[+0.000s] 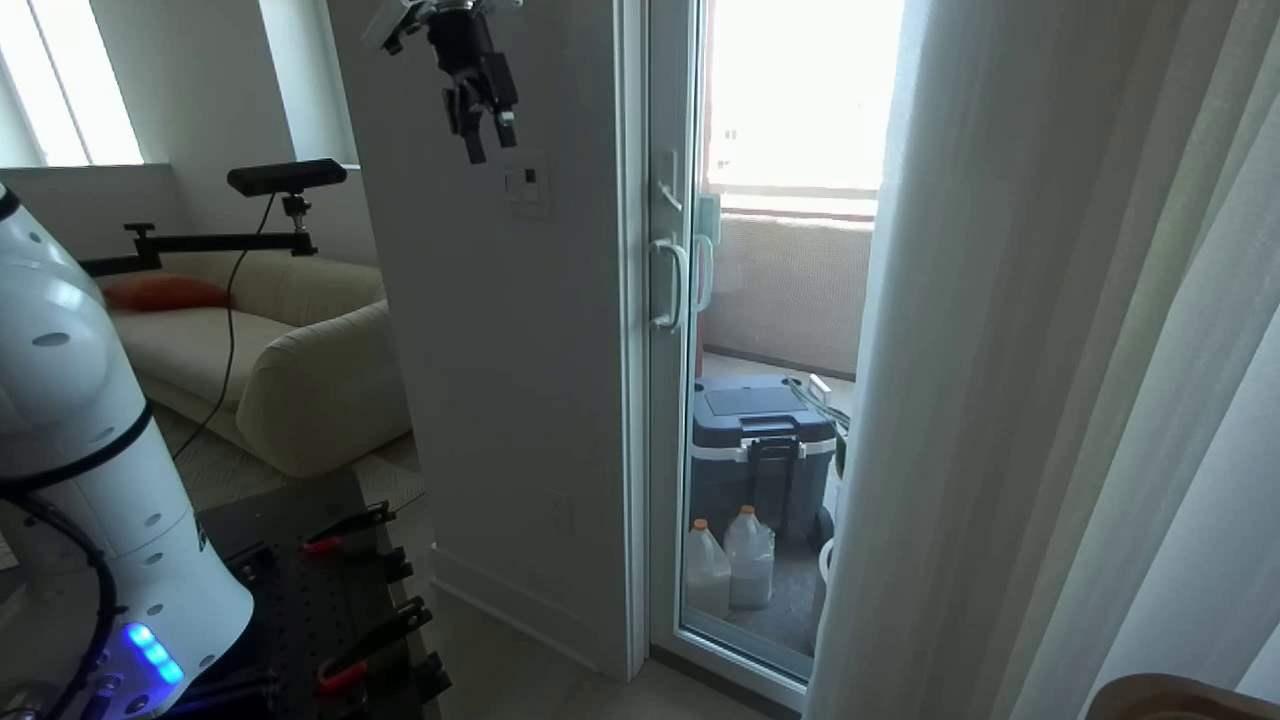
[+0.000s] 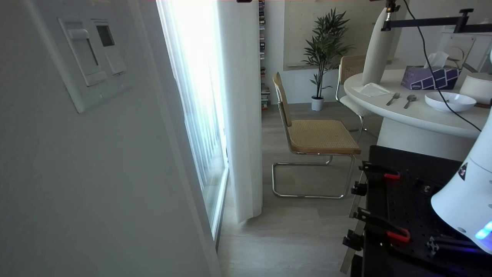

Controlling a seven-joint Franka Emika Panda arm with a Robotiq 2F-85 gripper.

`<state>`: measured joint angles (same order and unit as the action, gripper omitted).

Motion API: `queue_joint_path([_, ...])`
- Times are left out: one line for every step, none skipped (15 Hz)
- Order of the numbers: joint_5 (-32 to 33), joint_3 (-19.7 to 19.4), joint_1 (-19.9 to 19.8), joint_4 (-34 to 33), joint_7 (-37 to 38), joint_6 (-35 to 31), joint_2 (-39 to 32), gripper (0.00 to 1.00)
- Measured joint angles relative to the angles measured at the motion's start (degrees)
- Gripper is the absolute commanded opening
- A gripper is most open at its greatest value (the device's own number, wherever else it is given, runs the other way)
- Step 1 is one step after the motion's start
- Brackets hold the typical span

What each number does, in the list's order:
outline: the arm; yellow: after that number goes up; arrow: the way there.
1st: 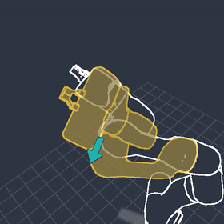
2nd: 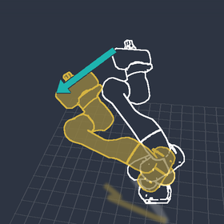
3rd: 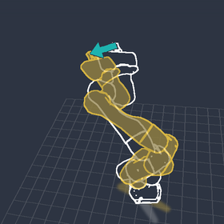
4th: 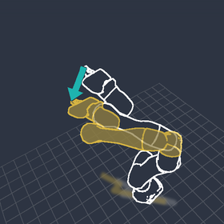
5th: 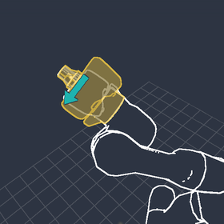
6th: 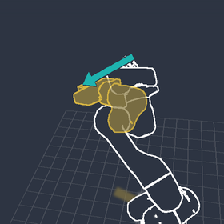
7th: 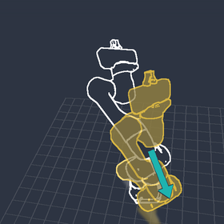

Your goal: Pull the blinds to the right, switch off the light, then pull the blinds to the left

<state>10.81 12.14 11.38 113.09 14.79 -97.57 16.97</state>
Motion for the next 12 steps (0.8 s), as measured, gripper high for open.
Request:
queue_joint_path([0.07,-1.04,-0.87,0.15,-1.41,0.29,1.10,1.00])
queue_joint_path([0.15,-1.94,-1.69,0.27,-2.66,0.52,2.09,1.00])
queue_joint_path([0.22,-2.76,-2.47,0.40,-3.86,0.59,3.04,1.00])
queue_joint_path([0.33,-3.50,-3.20,0.58,-4.84,0.60,3.97,1.00])
queue_joint_path([0.46,-4.11,-3.81,0.83,-5.78,0.57,4.93,1.00])
queue_joint_path([0.65,-4.60,-4.33,1.11,-6.51,0.46,5.85,1.00])
queue_joint_path([0.96,-4.92,-4.77,1.51,-6.83,0.15,6.79,1.00])
queue_joint_path([1.40,-5.08,-5.09,2.03,-6.85,-0.60,7.70,1.00])
queue_joint_path([1.79,-5.17,-5.26,2.60,-6.85,-1.61,8.52,1.00])
queue_joint_path([2.11,-5.17,-5.39,3.29,-6.85,-3.00,9.36,1.00])
queue_joint_path([2.53,-5.16,-5.41,4.19,-6.85,-5.05,10.13,1.00])
queue_joint_path([3.15,-5.08,-5.42,5.32,-6.72,-8.02,10.90,1.00])
